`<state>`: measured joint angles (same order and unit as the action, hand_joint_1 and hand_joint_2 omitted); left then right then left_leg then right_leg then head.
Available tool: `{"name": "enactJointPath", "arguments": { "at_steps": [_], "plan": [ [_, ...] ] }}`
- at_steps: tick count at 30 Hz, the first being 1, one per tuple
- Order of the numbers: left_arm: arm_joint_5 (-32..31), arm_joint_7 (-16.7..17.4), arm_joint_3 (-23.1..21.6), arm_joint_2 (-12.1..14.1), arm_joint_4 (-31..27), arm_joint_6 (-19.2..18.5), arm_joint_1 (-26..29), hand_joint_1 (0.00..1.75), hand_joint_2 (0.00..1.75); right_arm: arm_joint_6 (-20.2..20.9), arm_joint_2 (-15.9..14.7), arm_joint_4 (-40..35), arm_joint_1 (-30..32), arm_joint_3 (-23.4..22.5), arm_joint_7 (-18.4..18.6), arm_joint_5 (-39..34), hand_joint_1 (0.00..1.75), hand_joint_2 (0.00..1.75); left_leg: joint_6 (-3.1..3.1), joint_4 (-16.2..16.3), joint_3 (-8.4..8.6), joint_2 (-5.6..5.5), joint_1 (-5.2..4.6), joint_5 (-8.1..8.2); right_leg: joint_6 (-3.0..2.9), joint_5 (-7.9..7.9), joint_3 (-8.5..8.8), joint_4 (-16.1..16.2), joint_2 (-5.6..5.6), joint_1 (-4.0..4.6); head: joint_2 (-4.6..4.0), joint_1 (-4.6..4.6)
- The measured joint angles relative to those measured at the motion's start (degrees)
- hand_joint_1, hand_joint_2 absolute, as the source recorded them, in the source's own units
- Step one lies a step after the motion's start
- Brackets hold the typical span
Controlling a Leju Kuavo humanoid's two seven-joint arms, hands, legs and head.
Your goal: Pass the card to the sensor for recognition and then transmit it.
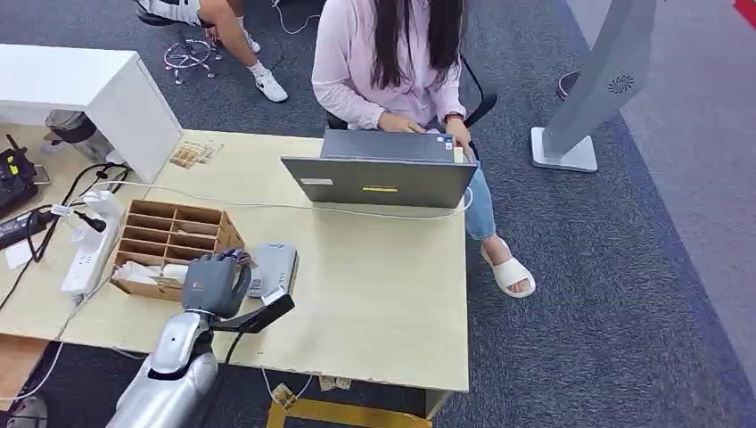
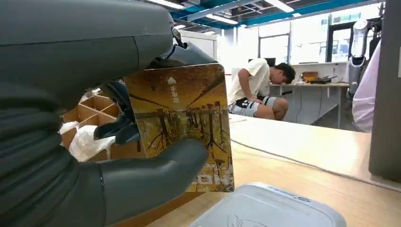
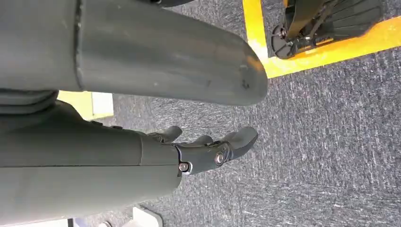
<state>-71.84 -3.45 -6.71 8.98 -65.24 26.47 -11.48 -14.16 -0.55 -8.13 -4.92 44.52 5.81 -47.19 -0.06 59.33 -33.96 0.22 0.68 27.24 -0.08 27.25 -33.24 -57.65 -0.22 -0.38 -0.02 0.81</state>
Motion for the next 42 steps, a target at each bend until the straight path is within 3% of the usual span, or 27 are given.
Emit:
{"name": "enactJointPath", "arguments": {
  "at_steps": [10,21,30,36,40,42],
  "plan": [
    [-1.99,-0.35,-1.27,-1.86,1.09,-0.30,-2.94,1.75,1.75,-0.09,0.02,0.00,-0.07,0.46,0.00,-0.17,0.00,0.00,0.00,0.00,0.01,0.00,0.00,-0.01,0.00,0.00,0.00,0.00,0.00,0.00,0.00,0.00],
    [-2.60,1.71,-2.73,-2.32,2.62,-3.50,-5.04,1.75,1.75,0.02,0.37,-0.02,-0.08,1.27,-0.02,-0.17,0.00,0.00,0.00,0.00,0.01,0.01,0.00,0.00,0.00,0.00,0.00,0.00,0.01,0.00,0.00,0.00],
    [-3.58,4.15,-4.42,-1.99,5.05,-9.79,-6.64,1.75,1.75,0.26,0.37,-0.02,-0.09,2.01,-0.07,-0.24,0.00,0.00,0.00,0.00,0.00,0.01,0.00,0.00,0.00,0.00,0.00,0.00,0.01,0.00,0.00,0.00],
    [-3.65,4.50,-5.46,-1.55,6.75,-11.41,-8.21,1.75,1.75,0.24,0.37,-0.02,-0.11,2.49,-0.07,-0.44,0.00,0.00,0.00,0.00,0.01,0.00,0.00,0.00,0.00,0.00,0.02,0.00,0.00,0.00,0.00,0.00],
    [-3.65,4.55,-5.60,-1.55,7.37,-10.10,-8.82,1.75,1.75,0.28,0.37,-0.02,-0.12,2.80,-0.09,-0.63,0.00,0.00,0.00,0.00,0.03,0.01,0.00,-0.01,-0.01,-0.01,0.02,0.00,0.01,0.00,0.00,0.00],
    [-3.35,4.22,-5.60,-1.66,7.34,-7.38,-9.01,1.75,1.75,0.26,0.37,0.00,-0.10,2.86,-0.11,-0.59,0.00,0.00,-0.01,0.01,0.03,0.00,0.00,-0.02,-0.01,-0.01,0.01,0.00,0.01,0.00,0.00,0.00]
  ]
}}
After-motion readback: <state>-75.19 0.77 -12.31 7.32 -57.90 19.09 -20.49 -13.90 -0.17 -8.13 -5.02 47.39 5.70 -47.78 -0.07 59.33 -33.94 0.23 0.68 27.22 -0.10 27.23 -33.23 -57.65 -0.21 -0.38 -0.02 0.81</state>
